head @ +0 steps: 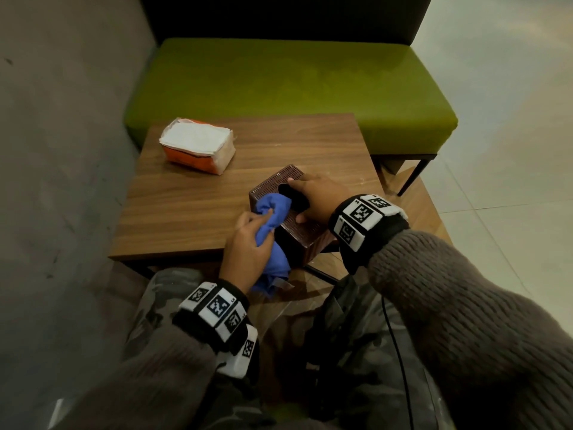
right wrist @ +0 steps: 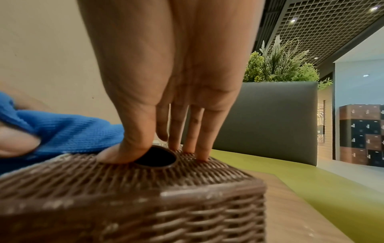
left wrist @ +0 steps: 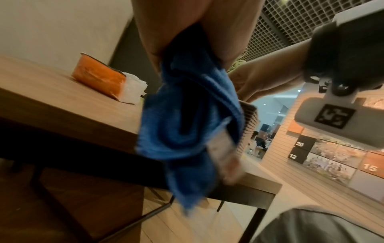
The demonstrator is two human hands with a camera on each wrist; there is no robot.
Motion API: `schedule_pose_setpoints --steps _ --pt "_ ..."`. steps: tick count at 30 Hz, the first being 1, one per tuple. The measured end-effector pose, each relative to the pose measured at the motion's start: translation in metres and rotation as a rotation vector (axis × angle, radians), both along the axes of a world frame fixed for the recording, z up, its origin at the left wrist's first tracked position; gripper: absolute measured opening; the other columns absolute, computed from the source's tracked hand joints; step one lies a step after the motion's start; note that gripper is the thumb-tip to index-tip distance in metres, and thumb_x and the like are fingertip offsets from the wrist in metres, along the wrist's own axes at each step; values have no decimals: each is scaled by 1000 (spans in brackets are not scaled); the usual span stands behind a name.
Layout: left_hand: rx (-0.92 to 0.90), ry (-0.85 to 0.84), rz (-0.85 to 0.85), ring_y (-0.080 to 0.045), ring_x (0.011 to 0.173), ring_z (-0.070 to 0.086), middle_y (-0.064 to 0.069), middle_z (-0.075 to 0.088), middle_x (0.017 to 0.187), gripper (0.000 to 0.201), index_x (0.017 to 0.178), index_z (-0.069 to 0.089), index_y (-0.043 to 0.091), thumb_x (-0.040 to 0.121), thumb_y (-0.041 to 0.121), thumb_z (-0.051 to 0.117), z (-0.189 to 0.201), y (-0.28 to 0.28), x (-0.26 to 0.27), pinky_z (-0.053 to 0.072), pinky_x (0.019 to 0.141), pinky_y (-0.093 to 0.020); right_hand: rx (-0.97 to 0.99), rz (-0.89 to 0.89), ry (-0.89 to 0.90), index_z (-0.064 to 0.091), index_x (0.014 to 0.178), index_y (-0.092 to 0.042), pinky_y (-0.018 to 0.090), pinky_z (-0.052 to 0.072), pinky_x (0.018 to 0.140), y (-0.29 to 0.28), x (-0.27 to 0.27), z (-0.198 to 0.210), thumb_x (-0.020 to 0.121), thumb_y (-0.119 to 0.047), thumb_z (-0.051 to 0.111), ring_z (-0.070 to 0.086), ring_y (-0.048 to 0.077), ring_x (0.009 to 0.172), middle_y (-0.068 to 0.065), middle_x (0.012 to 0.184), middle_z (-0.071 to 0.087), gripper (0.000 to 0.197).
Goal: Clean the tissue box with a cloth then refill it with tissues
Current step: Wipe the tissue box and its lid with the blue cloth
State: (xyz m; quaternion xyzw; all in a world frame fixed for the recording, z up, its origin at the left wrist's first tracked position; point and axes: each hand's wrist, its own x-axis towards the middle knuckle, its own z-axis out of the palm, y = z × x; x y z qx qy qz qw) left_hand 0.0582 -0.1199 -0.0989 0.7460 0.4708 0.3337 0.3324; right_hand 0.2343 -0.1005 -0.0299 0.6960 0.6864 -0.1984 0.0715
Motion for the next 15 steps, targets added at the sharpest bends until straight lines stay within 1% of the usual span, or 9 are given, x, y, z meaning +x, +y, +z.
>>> schedule_pose_setpoints --steps 1,3,4,6,8,10,12,13,15 --pt "-14 1 13 -16 84 54 -5 55 93 21 104 66 4 84 2 58 2 5 0 37 68 -8 3 5 -4 25 153 -15 37 32 109 -1 0 0 84 -27 73 34 29 138 10 151 37 85" --pt "-53 26 96 -24 85 57 -11 57 93 16 97 66 2 85 4 56 4 25 1 37 69 -22 10 4 -9 24 153 -18 37 30 110 -4 1 -1 87 -29 71 31 27 141 6 154 33 82" --pt "-72 57 145 -28 86 57 -14 58 93 15 94 66 0 85 5 55 6 34 3 37 69 -26 15 0 -4 24 153 -19 37 29 111 -5 1 -2 87 -29 70 29 26 141 4 156 31 81" --pt "-83 111 191 -31 86 57 -17 59 94 16 90 66 -2 86 7 54 11 41 6 39 69 -31 33 -8 4 24 153 -18 38 28 112 -6 1 -4 88 -29 69 28 26 142 2 158 29 80" --pt "-77 104 134 -27 85 57 -14 57 93 16 93 67 0 86 7 55 12 28 7 41 71 -31 40 -19 21 25 153 -16 37 27 113 -7 1 -7 88 -27 68 28 27 142 2 158 28 79" --pt "-59 76 -21 -19 86 56 -7 55 94 19 102 67 5 85 5 58 10 1 3 42 74 -27 45 -20 27 26 153 -16 37 27 113 -7 2 -9 89 -26 67 29 28 141 2 158 28 76" --pt "-39 88 -161 -16 91 55 -9 56 100 26 111 65 4 85 4 60 9 -19 -3 43 79 -26 53 -9 24 27 152 -16 38 26 114 -7 2 -10 91 -26 65 29 29 140 3 158 28 73" --pt "-25 96 -181 -17 93 55 -10 57 102 28 112 64 4 85 4 60 11 -19 -5 43 80 -27 49 -6 28 27 152 -15 38 25 114 -7 2 -10 91 -27 64 29 30 141 3 159 27 73" --pt "-28 108 -148 -20 95 55 -12 58 104 26 110 65 6 85 5 57 12 -1 -6 43 81 -30 38 -13 32 26 153 -15 38 24 115 -8 2 -10 91 -29 65 27 30 142 3 159 26 74"
